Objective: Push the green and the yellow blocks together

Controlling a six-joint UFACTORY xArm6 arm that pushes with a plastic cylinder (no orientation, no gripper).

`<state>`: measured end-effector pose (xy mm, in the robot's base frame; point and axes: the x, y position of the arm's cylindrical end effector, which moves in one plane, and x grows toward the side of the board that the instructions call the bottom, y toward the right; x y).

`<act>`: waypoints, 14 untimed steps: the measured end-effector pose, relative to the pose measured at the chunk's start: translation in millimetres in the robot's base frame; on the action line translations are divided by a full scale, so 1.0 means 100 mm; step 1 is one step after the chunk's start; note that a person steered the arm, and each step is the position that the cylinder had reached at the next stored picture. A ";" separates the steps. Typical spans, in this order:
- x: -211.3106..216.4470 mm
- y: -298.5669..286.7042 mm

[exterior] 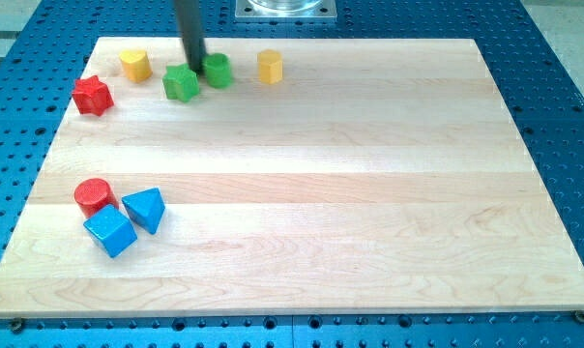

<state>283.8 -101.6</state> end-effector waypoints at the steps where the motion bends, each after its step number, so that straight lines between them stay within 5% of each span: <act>1: 0.23 0.26; 3: -0.24 -0.69; 4: -0.12 -0.95; 6: 0.50 -0.17; 8: 0.30 -1.58; 9: 0.11 -1.69; 10: -0.18 -1.69; 12: 0.14 -0.23; 13: -0.17 -0.72; 14: -0.52 -0.41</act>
<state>231.4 -142.7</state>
